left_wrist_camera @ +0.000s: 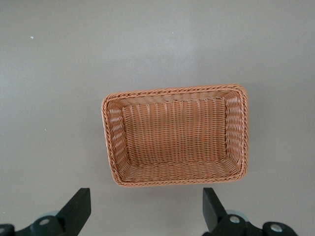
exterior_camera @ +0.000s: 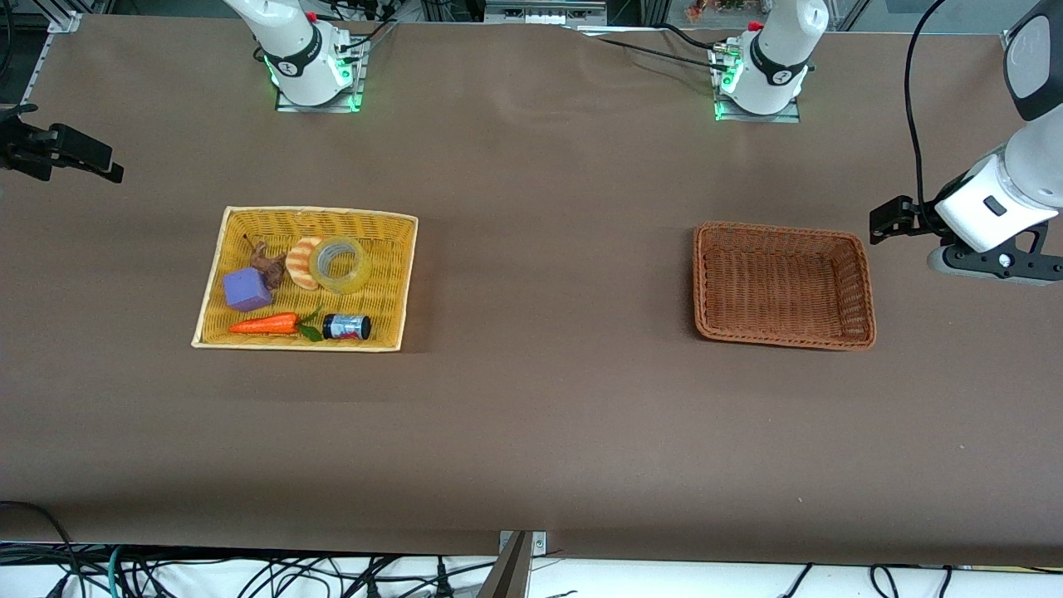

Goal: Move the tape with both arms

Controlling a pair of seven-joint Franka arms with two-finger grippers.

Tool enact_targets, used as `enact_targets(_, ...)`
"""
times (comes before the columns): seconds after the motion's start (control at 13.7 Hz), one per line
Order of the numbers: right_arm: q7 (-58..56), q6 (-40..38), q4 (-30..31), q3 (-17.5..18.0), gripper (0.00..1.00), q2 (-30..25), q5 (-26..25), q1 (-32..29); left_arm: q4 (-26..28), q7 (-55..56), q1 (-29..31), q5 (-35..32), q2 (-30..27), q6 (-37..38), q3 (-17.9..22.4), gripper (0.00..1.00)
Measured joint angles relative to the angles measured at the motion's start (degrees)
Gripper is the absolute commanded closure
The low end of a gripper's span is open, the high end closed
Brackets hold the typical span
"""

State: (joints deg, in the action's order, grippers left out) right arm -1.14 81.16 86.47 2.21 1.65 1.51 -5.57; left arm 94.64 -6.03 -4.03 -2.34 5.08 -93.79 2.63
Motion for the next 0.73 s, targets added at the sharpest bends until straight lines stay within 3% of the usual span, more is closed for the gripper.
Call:
enact_targets(0.44, 0.01, -0.01, 0.00, -0.02, 0.00, 0.09, -0.01, -0.02, 0.00, 0.00, 0.00, 0.00, 0.01, 0.00, 0.00, 0.00)
enact_targets(0.73, 0.01, -0.25, 0.28, -0.03, 0.00, 2.97, -0.01, -0.07, 0.00, 0.00, 0.00, 0.00, 0.03, 0.00, 0.00, 0.00)
